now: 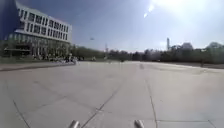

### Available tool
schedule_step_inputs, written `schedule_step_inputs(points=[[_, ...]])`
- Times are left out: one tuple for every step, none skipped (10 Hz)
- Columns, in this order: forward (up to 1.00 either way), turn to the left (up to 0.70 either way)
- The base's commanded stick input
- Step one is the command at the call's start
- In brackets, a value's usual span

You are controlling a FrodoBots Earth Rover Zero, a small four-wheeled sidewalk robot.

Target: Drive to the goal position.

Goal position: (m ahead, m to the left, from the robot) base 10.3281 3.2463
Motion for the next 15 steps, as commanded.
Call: schedule_step_inputs(points=[[0.70, 0.01], [0.70, 0.02], [0.70, 0.17], [0.70, 0.00], [0.70, 0.00], [0.70, 0.00], [0.70, 0.00], [0.70, 0.00], [0.70, 0.00], [0.70, 0.00], [0.70, 0.00], [0.70, 0.00], [0.70, 0.00], [0.70, 0.00], [0.70, 0.00]])
